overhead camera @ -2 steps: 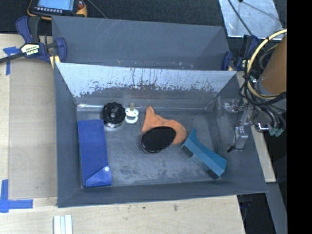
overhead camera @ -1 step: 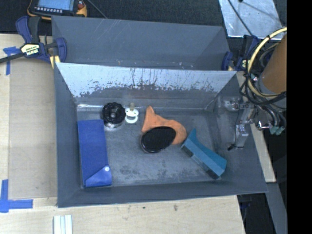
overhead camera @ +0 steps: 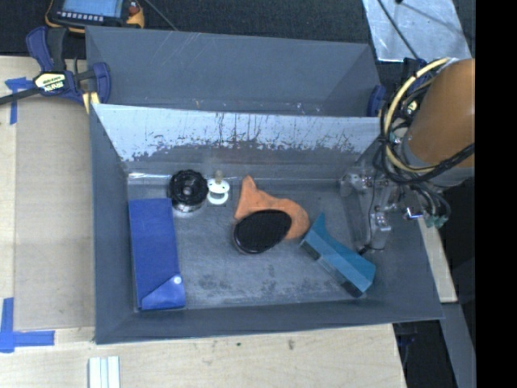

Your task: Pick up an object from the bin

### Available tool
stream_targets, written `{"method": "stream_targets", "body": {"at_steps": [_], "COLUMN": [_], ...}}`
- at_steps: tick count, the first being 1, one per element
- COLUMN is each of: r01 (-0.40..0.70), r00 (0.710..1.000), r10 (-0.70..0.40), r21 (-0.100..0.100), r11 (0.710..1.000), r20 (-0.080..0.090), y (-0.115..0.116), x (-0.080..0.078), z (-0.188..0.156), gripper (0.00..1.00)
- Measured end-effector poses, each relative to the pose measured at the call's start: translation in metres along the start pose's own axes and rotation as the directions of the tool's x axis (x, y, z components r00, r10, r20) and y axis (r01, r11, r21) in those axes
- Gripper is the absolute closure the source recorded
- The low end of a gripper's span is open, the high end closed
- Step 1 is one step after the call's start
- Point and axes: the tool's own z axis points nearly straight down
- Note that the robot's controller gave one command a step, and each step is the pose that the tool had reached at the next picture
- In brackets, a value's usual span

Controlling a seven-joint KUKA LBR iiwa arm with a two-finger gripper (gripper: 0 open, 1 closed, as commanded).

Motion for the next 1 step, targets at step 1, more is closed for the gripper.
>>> {"method": "stream_targets", "body": {"at_steps": [1], "r01": [0.031], "r00": [1.0], "r10": [-0.031], "r21": [-0.002], "r11": [1.0], "r20": [-0.002], "y": [0.0074], "x": [-0.0007], "z": [0.0126], "gripper": [0.0]}}
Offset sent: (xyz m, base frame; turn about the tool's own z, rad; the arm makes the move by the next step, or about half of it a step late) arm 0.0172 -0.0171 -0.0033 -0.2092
